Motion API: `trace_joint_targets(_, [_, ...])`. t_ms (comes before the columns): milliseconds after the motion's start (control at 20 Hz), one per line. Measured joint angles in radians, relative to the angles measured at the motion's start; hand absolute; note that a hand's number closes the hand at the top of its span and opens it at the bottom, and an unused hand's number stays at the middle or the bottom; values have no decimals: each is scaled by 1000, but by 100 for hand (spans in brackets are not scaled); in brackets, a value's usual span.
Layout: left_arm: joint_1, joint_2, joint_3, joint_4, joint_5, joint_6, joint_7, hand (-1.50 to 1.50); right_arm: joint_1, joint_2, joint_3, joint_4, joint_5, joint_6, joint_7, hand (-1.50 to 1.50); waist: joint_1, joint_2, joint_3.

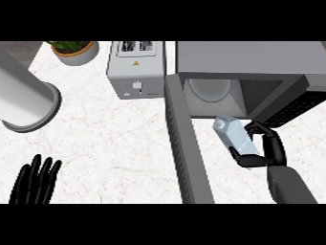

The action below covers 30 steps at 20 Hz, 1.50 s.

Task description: Pick up the milk, place it into the microwave and close the microwave

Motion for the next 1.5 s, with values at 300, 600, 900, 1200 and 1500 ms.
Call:
trace_joint_targets(300, [22,16,43,-7,24,-27,-2,-150,-29,43,13,4,-30,35,-2,150,-7,-2,0])
trace_joint_targets(600, [33,13,83,23,47,-68,-22,-150,-11,105,58,-112,-49,37,27,150,-16,-6,-1])
trace_joint_targets(900, [31,18,127,36,70,-99,-15,-150,-15,136,145,-234,-79,-81,131,150,-17,-7,-1])
trace_joint_targets(1200, [38,2,140,58,60,-126,-29,-150,-76,138,174,-263,-83,-184,234,150,-13,-5,-1])
trace_joint_targets(1500, [13,-13,165,83,59,-141,-27,-150,-186,103,179,-189,-44,-232,328,150,-10,-2,-1])
